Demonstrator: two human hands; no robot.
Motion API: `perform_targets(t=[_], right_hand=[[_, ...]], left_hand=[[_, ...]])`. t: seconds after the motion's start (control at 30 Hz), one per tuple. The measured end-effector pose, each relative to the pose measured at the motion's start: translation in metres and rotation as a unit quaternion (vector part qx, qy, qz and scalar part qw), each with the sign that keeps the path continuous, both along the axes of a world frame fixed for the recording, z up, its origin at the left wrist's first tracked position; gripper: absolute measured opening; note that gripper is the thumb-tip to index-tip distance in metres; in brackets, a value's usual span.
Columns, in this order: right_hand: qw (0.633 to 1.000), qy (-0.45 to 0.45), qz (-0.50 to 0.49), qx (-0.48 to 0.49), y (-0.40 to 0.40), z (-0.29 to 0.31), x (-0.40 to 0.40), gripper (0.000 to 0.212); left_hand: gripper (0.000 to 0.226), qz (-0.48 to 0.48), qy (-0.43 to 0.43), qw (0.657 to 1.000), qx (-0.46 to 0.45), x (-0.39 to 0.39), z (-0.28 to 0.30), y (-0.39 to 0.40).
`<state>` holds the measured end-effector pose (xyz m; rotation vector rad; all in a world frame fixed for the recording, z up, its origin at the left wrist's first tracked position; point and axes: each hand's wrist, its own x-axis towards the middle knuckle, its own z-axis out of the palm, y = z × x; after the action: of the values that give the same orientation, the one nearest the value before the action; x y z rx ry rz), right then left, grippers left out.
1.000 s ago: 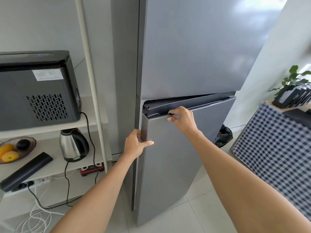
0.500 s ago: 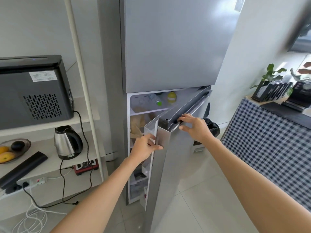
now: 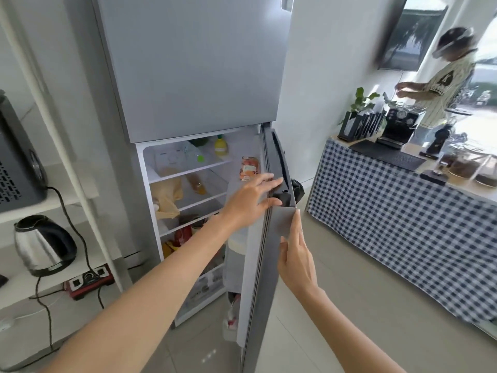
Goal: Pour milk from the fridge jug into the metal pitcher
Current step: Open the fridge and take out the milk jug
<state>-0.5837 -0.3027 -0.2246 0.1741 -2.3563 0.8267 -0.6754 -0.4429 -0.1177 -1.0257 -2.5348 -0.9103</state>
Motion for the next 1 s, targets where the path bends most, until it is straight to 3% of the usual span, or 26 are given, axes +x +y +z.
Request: perform_targets(t=[0.23, 0.47, 0.8, 1.0], right_hand=[[0.984, -0.051, -0.126, 0.114, 0.041, -0.036, 0.009, 0.065], [0.964, -0.044, -0.202, 0.165, 0.074, -0.041, -0.005, 0.065], [0.913, -0.092, -0.357, 0.176, 0.15, -0.039, -0.044, 0.058], [0.877, -0.144, -0.427, 0.169, 0.19, -0.021, -0.069, 0.064]], left_hand=[[0.065, -0.075, 0.013, 0.988, -0.134, -0.017, 0.013, 0.074], [0.063, -0.112, 0.002, 0.983, -0.144, -0.065, 0.022, 0.141], [0.066, -0.113, 0.053, 0.971, -0.204, -0.186, 0.018, 0.188], [0.067, -0.145, 0.075, 0.958, -0.235, -0.22, 0.028, 0.225]])
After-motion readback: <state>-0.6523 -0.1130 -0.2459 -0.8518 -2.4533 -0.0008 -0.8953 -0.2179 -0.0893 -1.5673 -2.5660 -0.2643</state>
